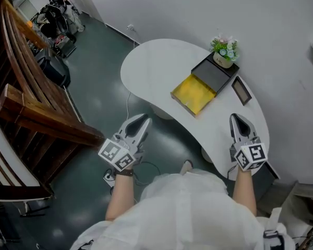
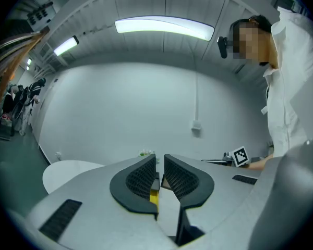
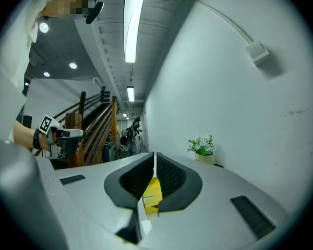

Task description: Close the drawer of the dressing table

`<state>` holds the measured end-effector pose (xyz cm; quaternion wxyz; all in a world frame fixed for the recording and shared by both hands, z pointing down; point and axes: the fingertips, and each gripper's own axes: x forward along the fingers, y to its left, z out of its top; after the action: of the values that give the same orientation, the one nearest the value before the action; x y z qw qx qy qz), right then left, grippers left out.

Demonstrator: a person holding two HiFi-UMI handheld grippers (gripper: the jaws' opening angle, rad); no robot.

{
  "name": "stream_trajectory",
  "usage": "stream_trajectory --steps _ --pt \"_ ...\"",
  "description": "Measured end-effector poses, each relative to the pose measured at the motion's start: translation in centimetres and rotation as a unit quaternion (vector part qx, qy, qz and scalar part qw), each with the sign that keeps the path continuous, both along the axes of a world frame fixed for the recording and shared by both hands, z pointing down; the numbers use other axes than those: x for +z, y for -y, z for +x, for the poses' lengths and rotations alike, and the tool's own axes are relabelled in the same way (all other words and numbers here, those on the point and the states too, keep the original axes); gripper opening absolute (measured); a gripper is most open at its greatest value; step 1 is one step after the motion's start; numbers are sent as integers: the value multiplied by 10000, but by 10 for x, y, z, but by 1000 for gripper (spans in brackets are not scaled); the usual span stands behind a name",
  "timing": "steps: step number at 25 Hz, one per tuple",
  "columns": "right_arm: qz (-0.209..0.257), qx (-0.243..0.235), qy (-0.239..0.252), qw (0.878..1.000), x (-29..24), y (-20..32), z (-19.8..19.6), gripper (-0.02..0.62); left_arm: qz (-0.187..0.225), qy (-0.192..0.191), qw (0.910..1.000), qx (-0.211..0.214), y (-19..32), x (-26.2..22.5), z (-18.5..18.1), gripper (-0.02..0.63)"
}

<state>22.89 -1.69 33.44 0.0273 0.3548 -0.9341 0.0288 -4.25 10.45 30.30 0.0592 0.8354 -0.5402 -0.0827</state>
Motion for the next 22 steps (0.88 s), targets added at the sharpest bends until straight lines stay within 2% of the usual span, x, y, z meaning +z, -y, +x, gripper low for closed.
stream_trajectory --steps 6,11,16,19,22 --pt "-38 194 -7 9998 1 21 4 11 5 25 9999 169 35 -1 -3 57" --pt "-121 477 -27 9988 6 35 15 12 -15 -105 9990 443 78 0 -2 57" --pt "-186 994 -57 9949 10 54 24 17 -145 -83 9937 1112 138 10 4 57" --pt "-276 1431 20 9893 13 66 27 17 -258 -42 9861 1639 173 16 8 57" --pt "-337 1815 77 9828 14 77 24 18 -315 173 9769 2109 206 18 9 57"
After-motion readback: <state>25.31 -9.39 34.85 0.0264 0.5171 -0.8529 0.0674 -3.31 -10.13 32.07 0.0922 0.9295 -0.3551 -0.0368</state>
